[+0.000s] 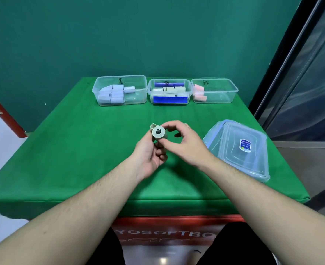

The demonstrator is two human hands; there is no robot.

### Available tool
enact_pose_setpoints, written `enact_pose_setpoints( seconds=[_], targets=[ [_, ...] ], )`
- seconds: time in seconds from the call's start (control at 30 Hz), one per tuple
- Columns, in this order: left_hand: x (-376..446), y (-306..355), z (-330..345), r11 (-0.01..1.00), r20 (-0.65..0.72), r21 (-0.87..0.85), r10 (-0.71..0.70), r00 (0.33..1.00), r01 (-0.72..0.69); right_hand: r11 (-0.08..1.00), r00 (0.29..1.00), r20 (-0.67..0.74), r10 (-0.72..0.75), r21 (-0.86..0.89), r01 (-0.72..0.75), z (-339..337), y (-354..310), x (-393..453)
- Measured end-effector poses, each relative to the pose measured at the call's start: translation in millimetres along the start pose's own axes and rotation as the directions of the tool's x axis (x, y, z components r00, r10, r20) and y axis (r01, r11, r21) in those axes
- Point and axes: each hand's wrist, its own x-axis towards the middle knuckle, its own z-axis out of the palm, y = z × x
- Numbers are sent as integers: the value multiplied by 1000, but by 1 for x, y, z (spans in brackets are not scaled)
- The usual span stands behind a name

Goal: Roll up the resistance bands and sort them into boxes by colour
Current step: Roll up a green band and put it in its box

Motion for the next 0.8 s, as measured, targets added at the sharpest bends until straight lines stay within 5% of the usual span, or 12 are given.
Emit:
enact_pose_setpoints(
  seconds=[0.37, 0.6, 0.7, 0.8],
  targets=[
    [72, 40, 19, 978, 37, 135, -162, 986, 156, 987, 998, 55, -22, -158, 31, -16, 32, 79],
    [150, 70, 39, 934, 25, 356, 3, 1000, -12, 990, 990, 20, 141, -16, -141, -34, 75, 160],
    [167, 82, 39, 667, 43, 705, 301, 953, -242, 980, 980, -2, 199, -11, -199, -49, 79, 181],
    [186, 94, 39, 372, 225, 824, 479, 849, -428, 980, 980, -11, 200, 18, -199, -65, 82, 207]
  ],
)
